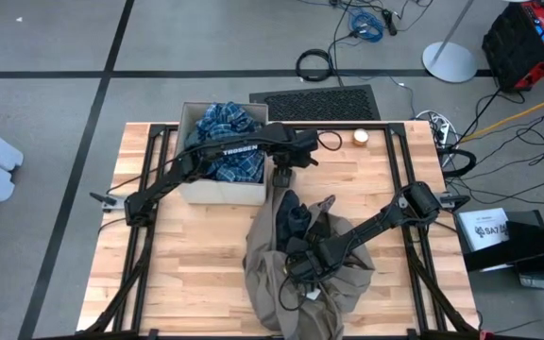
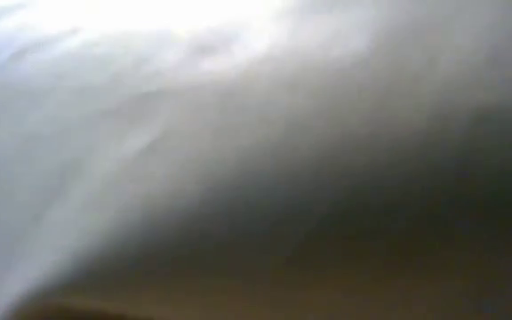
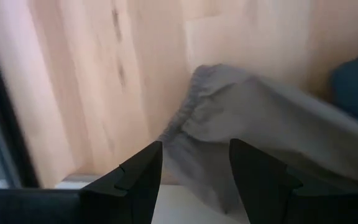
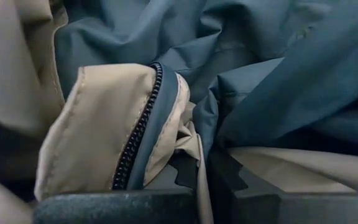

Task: Sort clothes
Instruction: Put the brown jacket into the laundry organizer

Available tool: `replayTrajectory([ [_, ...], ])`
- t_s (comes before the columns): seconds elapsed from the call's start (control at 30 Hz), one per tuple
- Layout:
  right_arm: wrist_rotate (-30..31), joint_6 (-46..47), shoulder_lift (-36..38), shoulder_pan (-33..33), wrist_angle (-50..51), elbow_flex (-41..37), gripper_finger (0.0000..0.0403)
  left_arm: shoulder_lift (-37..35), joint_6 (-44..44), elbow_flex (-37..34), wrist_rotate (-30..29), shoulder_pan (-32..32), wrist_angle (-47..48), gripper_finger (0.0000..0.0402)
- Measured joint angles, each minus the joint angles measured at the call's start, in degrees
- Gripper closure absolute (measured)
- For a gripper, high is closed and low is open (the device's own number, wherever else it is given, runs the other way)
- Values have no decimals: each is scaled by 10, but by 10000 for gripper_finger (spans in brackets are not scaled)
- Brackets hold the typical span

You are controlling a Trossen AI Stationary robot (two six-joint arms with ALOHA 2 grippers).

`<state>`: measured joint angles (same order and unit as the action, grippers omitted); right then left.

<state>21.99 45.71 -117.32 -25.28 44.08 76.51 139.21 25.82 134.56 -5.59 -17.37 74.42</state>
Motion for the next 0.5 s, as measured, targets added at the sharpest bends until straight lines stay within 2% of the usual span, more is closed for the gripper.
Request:
replayTrajectory([
  [0.13, 1, 0, 0, 0, 0, 0, 399, 11, 1, 0, -50, 0, 0, 205],
  [0.4, -2, 0, 0, 0, -2, 0, 399, 55, 0, 0, -57, -1, 10, 205],
  [0.5, -7, -1, 0, 0, -2, 0, 399, 79, 1, 0, -84, -1, 15, 205],
])
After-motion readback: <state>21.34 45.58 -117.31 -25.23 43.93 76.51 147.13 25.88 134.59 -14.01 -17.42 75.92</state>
